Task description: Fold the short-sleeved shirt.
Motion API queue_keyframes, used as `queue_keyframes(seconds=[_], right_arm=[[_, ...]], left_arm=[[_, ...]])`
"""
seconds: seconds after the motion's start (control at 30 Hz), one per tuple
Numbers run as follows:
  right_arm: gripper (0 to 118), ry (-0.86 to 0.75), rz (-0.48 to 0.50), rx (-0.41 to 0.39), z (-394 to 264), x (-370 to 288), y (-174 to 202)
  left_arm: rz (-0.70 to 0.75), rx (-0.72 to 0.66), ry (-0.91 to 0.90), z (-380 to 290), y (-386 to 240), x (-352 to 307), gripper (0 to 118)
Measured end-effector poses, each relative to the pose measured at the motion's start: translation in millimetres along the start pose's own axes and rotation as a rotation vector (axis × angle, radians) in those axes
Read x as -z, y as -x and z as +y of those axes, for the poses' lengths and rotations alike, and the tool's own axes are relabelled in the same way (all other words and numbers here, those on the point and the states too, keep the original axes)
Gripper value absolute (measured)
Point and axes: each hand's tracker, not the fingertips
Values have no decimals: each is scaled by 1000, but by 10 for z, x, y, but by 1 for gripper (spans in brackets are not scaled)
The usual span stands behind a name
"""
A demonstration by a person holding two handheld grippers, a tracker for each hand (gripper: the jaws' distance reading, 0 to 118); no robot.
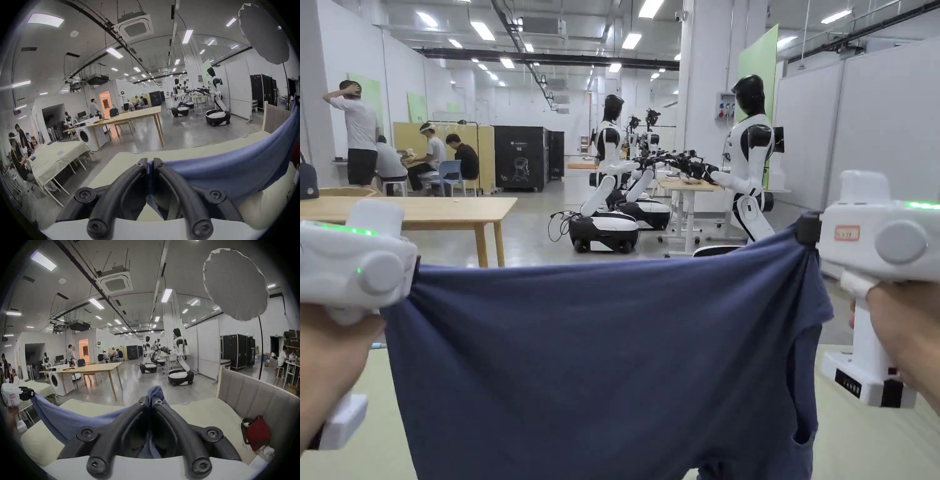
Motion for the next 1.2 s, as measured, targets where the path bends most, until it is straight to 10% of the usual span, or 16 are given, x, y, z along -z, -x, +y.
queue_keyframes(seconds=[0.43, 0.97, 1.03, 1.07, 1.13, 1.17, 1.2], right_arm=[[4, 47, 59, -60, -711, -1305, -277], [4, 585, 46, -63, -3699, -3055, -491], [5, 587, 30, -50, -3842, -3083, -530], [8, 594, 18, -43, -3880, -3100, -553], [51, 586, -1, -23, -3892, -3153, -594], [89, 568, -7, -20, -3857, -3198, -572], [89, 544, 3, -14, -3817, -3256, -533]], left_arm=[[-158, -30, 40, -745, 106, -1138, 6], [-235, -63, 498, -4045, 303, -2705, 6], [-236, -39, 452, -4167, 300, -2708, 20], [-238, -24, 416, -4186, 304, -2718, 51], [-224, -21, 375, -4137, 284, -2794, 103], [-238, -34, 341, -4081, 286, -2844, 109], [-260, -49, 284, -4009, 272, -2923, 109]])
